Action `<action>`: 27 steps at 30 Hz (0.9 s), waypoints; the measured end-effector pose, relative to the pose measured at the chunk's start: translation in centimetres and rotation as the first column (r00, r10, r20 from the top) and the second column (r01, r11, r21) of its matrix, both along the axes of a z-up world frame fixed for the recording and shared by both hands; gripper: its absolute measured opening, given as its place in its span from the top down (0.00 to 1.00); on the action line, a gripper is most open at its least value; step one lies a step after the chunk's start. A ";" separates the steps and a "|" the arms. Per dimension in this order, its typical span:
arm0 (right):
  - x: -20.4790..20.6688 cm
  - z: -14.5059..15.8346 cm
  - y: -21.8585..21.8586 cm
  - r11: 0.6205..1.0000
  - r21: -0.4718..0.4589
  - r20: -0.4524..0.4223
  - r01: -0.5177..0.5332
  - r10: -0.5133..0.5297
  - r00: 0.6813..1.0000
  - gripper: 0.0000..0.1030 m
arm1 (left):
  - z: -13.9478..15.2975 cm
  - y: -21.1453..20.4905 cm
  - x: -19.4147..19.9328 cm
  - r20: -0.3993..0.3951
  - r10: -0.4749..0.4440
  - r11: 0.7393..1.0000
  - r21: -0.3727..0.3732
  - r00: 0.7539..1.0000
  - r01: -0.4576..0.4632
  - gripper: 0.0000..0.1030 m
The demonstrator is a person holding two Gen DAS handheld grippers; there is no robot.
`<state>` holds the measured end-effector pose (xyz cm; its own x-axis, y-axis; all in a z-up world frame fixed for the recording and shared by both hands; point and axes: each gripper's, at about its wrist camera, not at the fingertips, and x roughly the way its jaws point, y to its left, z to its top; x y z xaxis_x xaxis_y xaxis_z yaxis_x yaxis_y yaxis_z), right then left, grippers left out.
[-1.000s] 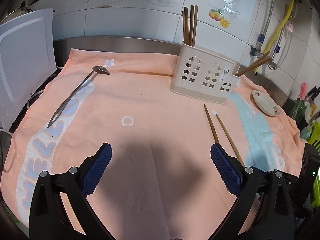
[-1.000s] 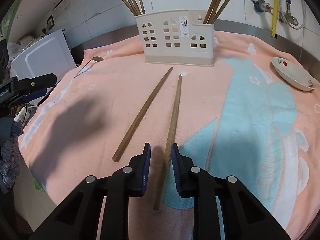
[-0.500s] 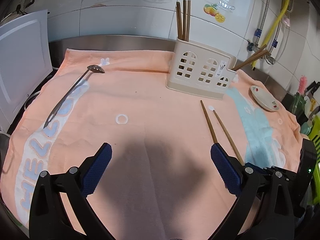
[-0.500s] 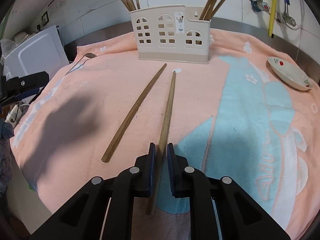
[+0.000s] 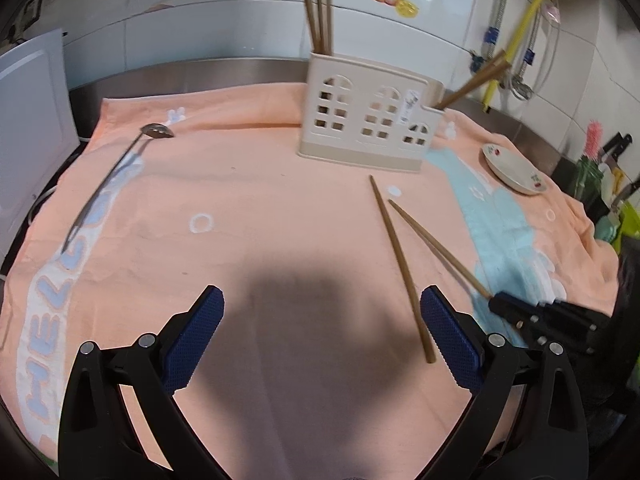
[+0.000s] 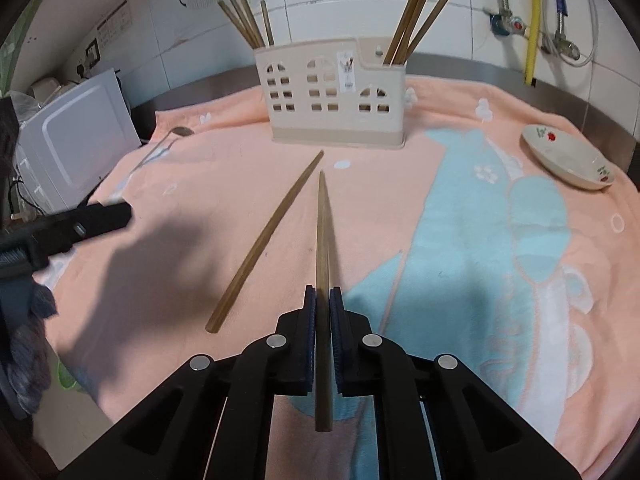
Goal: Organize utensils
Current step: 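Close the left tool on the last chopstick while the right tool lifts its chopstick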
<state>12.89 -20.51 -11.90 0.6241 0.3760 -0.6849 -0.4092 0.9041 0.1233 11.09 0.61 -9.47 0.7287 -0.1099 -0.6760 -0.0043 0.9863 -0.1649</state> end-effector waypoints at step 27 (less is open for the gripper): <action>-0.8 6.1 -2.7 0.999 0.035 0.144 -0.014 0.009 0.989 0.93 | -4.2 -7.2 4.6 -0.122 -0.146 0.989 -0.046 0.982 0.141 0.79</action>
<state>12.04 -23.25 -5.82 0.7111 0.4058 -0.5742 -0.4351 0.8955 0.0941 15.69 -6.56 -13.68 0.6135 -0.2338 -0.7543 0.1141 0.9714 -0.2082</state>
